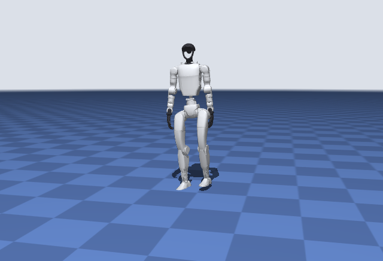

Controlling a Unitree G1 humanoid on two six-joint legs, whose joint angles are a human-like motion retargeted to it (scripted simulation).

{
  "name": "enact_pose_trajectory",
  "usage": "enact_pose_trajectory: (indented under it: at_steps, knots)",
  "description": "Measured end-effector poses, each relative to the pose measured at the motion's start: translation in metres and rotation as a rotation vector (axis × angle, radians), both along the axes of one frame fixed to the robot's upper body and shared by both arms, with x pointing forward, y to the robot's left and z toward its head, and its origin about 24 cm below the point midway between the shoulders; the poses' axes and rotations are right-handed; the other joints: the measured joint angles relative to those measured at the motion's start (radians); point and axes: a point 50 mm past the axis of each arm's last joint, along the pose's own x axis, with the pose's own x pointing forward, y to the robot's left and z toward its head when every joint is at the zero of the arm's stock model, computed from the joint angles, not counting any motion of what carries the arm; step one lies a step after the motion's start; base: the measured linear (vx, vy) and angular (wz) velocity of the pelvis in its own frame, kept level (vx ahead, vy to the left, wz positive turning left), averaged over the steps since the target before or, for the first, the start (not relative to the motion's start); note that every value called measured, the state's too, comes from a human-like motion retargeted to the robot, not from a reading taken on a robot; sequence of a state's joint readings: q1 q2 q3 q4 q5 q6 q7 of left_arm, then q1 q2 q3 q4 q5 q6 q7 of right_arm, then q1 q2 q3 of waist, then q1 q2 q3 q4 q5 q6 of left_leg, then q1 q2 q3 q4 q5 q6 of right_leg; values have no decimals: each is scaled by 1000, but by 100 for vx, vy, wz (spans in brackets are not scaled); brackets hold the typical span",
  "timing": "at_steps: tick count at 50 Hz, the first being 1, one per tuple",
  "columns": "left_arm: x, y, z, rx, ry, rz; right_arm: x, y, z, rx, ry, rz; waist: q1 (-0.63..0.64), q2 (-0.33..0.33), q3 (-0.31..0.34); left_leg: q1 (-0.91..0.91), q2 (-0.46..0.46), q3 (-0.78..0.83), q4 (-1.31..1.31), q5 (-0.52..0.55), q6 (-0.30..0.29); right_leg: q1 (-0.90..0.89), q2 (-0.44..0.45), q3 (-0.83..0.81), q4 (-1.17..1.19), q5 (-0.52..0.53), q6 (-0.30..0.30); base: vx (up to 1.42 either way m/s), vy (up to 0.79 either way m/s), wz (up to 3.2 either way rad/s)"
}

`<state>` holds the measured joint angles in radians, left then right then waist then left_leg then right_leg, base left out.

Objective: In place motions

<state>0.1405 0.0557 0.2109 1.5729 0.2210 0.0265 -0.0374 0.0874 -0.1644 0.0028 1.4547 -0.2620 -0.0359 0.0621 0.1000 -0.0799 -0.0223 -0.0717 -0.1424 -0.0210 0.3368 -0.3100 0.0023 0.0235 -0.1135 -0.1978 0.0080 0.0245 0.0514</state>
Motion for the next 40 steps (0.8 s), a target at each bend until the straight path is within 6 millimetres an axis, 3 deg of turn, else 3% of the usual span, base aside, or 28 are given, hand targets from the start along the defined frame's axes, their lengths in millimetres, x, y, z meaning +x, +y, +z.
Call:
enact_pose_trajectory:
  at_steps: [4, 10, 15, 17, 22, 25, 35, 40]
  knots:
    - [7, 3, 0, -11, 0, -34, 2, -2, 0, -6, -16, -31, -64, 21, -19, 8, 3, 42, -86, -14, 57, -41, -10, -5, 14, 15, 6, -7, 19, -17]
    - [48, 22, -2, 25, -125, -158, 10, -4, 1, -6, -49, -67, -73, 10, 29, 21, -2, 160, -166, 4, 86, -114, -20, 80, 61, 49, 6, -19, 11, -72]
    - [69, 38, 0, 65, -197, -154, 34, -4, 2, -10, -97, 26, -74, -1, 78, 48, 18, 332, -238, 0, 99, -217, 73, 240, 147, 76, -84, -31, 4, -188]
    - [67, 44, 1, 70, -182, -144, 40, -4, 3, -5, -111, 60, -113, 7, 89, 63, 34, 388, -264, 2, 100, -232, 77, 201, 159, 63, -130, -29, 0, -178]
    - [52, 45, 1, 72, -120, -101, 38, -7, 3, -4, -104, 62, -126, 25, 89, 111, 63, 569, -331, -19, 94, -264, 54, -10, 171, -14, -237, -22, -2, -235]
    - [44, 39, 0, 58, -111, -56, 32, -13, 4, -20, -83, 20, -124, 33, 70, 111, 84, 672, -334, -46, 81, -268, 34, -162, 163, -78, -259, -17, -6, -261]
    - [53, 38, 0, 43, -131, -82, 9, -28, 6, -92, 2, -196, -190, 73, 34, 157, 151, 968, -312, -106, -3, -114, -39, -830, 136, -275, -170, -13, -9, -217]
    - [63, 40, 0, 40, -156, -88, -11, -26, 7, -123, 72, -285, -203, 83, 4, 189, 183, 1061, -275, -92, -52, -11, -24, -1133, 103, -267, -113, 3, -14, -163]
